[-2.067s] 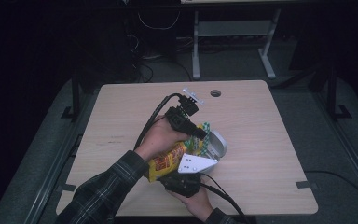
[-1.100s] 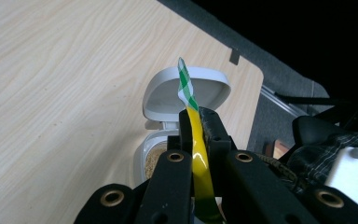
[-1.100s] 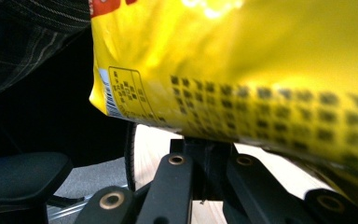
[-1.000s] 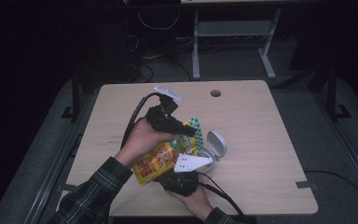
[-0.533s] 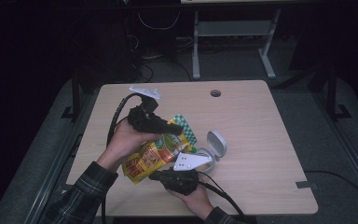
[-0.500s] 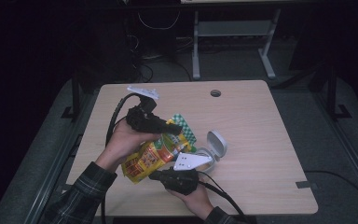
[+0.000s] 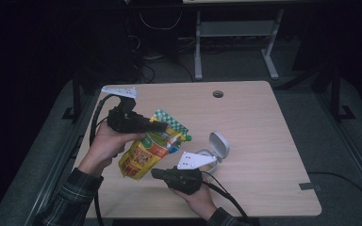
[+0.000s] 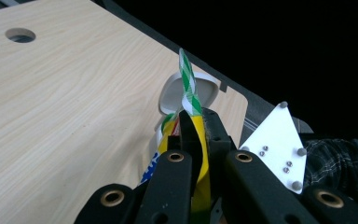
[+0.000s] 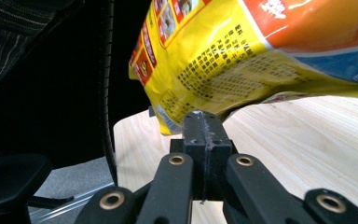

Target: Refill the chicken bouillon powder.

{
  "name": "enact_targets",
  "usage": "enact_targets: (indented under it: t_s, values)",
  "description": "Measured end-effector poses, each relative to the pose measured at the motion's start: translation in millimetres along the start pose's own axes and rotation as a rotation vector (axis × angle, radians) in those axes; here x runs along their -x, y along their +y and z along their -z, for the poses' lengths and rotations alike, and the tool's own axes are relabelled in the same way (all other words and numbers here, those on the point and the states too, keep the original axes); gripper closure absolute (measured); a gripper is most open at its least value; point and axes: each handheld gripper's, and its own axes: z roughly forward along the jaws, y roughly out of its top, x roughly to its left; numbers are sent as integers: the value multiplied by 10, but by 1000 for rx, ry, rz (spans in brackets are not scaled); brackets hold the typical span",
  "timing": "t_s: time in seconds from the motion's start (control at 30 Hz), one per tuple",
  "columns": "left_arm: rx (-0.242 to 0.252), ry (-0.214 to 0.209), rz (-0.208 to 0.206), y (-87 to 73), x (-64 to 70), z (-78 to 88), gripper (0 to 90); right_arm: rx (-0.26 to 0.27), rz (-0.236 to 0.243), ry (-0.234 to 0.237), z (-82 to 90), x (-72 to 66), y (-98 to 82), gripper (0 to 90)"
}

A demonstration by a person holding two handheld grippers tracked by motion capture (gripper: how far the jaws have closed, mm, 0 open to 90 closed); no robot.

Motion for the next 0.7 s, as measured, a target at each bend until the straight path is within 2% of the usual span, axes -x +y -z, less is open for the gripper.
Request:
enact_targets:
  t_s: [0.3,0.4,0.6,0.7]
  values:
    - [44,47,-2,-88,-121,101,900,-1,-14,-12,50,20,26,900]
    - [63,80,11,-145,-220,120,900,-2,-12,-14,89,13,50,900]
    - [102,111,12,-220,-378,83,899,-12,7,-32,180,-10,124,900]
    - [117,139,6,-247,-448,46,899,-35,-2,-31,227,-2,140,900]
